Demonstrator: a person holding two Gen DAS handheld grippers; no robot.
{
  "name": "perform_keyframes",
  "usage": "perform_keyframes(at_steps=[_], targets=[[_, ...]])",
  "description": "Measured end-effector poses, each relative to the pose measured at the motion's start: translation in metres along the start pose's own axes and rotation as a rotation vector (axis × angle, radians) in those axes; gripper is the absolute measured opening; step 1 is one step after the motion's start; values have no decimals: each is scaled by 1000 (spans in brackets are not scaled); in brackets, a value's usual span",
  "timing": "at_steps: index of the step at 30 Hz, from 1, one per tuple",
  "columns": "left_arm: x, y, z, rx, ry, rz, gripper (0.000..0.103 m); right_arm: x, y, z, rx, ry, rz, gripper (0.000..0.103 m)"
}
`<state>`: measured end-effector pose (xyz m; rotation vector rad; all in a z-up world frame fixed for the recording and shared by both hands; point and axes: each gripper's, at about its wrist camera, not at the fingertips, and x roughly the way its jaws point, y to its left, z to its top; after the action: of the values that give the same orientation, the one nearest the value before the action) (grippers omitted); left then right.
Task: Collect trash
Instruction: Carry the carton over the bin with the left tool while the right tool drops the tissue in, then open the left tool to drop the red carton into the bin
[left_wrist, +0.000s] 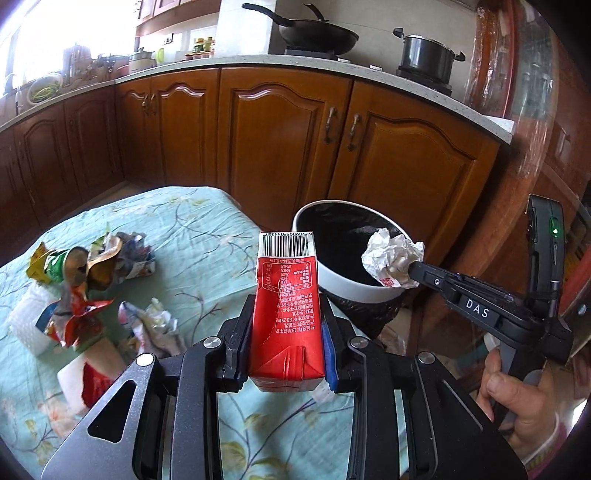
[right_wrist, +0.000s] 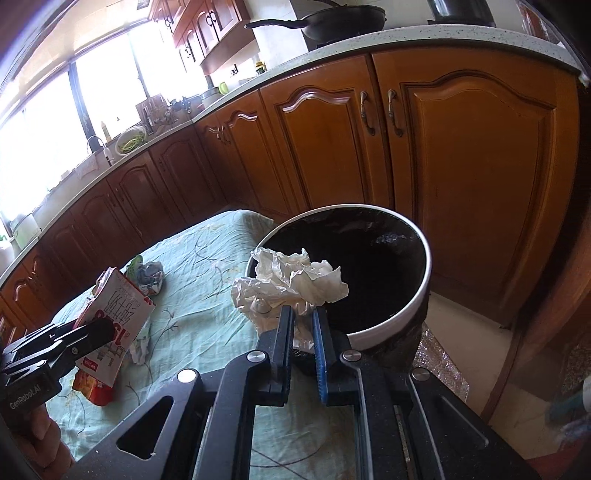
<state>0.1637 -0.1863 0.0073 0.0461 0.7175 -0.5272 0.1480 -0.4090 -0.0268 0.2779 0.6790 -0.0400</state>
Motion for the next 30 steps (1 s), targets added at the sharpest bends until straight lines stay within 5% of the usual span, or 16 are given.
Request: perform_keyframes(at_steps=[16, 30], targets=[[108, -47, 66, 52, 183, -105, 28, 43, -38, 39, -30, 98, -69, 11], [166, -57, 76, 53, 319, -100, 29, 70, -45, 47, -55, 158, -82, 15]])
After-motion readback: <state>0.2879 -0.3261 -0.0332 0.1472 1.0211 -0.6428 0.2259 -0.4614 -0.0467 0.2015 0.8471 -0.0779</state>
